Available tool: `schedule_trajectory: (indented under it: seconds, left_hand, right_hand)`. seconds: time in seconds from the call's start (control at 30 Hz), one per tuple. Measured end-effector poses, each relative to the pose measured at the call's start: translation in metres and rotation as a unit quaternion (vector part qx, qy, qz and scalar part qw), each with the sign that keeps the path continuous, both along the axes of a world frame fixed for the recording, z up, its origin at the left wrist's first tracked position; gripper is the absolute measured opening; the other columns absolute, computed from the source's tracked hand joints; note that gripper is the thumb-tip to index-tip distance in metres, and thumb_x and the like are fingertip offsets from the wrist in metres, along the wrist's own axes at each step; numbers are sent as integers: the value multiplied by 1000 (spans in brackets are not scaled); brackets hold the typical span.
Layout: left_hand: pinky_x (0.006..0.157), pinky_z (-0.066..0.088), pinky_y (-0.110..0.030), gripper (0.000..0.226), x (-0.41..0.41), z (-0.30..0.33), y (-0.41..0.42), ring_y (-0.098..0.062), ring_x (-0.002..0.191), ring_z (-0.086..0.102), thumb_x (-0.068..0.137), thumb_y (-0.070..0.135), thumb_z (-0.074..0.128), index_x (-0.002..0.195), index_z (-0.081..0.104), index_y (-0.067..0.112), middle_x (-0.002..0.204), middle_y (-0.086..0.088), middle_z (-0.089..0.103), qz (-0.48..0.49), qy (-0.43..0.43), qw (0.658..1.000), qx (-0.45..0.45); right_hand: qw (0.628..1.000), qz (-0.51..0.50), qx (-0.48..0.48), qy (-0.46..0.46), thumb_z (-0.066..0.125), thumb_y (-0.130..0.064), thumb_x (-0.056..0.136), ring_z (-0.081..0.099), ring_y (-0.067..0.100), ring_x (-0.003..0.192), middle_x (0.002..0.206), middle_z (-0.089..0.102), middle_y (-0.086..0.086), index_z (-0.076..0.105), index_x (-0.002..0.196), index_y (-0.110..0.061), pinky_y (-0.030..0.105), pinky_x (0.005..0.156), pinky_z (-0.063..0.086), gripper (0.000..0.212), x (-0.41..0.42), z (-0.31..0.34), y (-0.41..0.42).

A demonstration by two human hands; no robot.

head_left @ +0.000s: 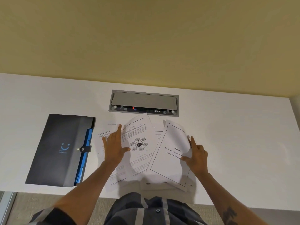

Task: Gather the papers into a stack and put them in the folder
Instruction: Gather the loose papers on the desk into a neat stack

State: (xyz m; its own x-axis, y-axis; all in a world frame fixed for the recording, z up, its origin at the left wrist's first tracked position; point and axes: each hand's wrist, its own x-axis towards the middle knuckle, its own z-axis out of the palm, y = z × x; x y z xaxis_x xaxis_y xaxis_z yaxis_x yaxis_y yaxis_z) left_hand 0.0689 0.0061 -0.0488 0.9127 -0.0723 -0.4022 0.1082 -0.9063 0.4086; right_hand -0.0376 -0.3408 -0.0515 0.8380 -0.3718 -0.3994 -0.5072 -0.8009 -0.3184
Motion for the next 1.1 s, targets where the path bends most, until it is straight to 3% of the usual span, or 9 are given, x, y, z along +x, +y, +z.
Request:
schedule_trajectory:
  seconds: [0.17, 0.27, 0.37, 0.6, 0.67, 0.77, 0.8, 0.93, 1.1]
  left_hand:
    - [109, 43, -58, 106, -7, 2, -9, -32, 132, 48, 78, 35, 84, 160, 16, 27, 148, -7, 47, 68, 16, 997, -21]
    - [101, 52, -57, 106, -11, 3, -14, -34, 130, 49, 79, 27, 84, 159, 14, 28, 148, -10, 45, 101, 25, 993, -49]
    - [99, 52, -61, 107, -12, 2, -18, -37, 137, 43, 80, 19, 83, 160, 12, 29, 155, -12, 36, 135, 31, 988, -71]
    - [107, 44, -60, 100, -10, 5, -28, -42, 138, 40, 75, 23, 88, 154, 27, 19, 155, -18, 33, 180, 25, 983, -14]
    - [113, 36, -62, 101, -7, 4, -27, -41, 144, 34, 75, 28, 87, 155, 25, 19, 160, -17, 28, 166, 26, 986, 4]
    - [120, 23, -64, 114, -1, 2, -16, -41, 153, 20, 73, 34, 88, 159, 16, 16, 168, -16, 17, 130, 24, 991, 5]
    - [121, 21, -64, 118, 2, 1, -12, -40, 155, 15, 73, 37, 88, 160, 12, 15, 169, -15, 13, 114, 27, 993, 9]
    - [123, 13, -66, 131, 7, -1, 1, -39, 157, 4, 71, 50, 86, 161, -2, 14, 171, -11, 1, 66, 42, 997, 27]
    - [122, 5, -68, 129, 6, -4, 6, -36, 158, -4, 76, 58, 78, 161, -11, 17, 172, -6, -7, 26, 46, 998, 28]
  right_hand:
    - [999, -26, -20, -15, 90, -25, 78, 57, 32, 102, 96, 57, 5, 28, 163, -21, 41, 92, 40, 104, -6, -2, 14]
    - [998, -3, -59, -16, 89, -23, 78, 56, 31, 108, 120, 69, 5, 30, 162, -17, 43, 86, 42, 103, -8, -1, 19]
    - [997, 1, -80, -21, 91, -21, 74, 54, 30, 112, 150, 55, 0, 31, 160, -17, 43, 85, 41, 105, -6, 1, 21]
    - [998, -19, -23, -62, 95, -9, 69, 48, 36, 132, 164, 30, 9, 27, 160, -13, 44, 96, 52, 114, -3, 3, 26]
    - [992, -53, 47, -101, 93, 1, 70, 40, 32, 144, 168, 18, 6, 21, 163, -13, 25, 102, 50, 119, -5, 1, 27]
    - [976, -118, 124, -135, 85, 17, 71, 45, 16, 126, 166, 9, -7, 13, 165, -23, -4, 66, 49, 126, -7, -1, 31]
    - [971, -139, 136, -142, 85, 18, 71, 44, 13, 124, 165, 10, -9, 11, 165, -26, -3, 63, 48, 127, -8, -2, 33]
    - [942, -218, 200, -156, 85, 17, 73, 40, 22, 148, 162, 26, -3, 8, 166, -25, 25, 103, 50, 127, -12, -5, 35]
    - [927, -262, 233, -133, 82, 13, 78, 67, 32, 119, 141, 61, 9, 23, 163, -31, 28, 88, 56, 112, -20, -5, 34]
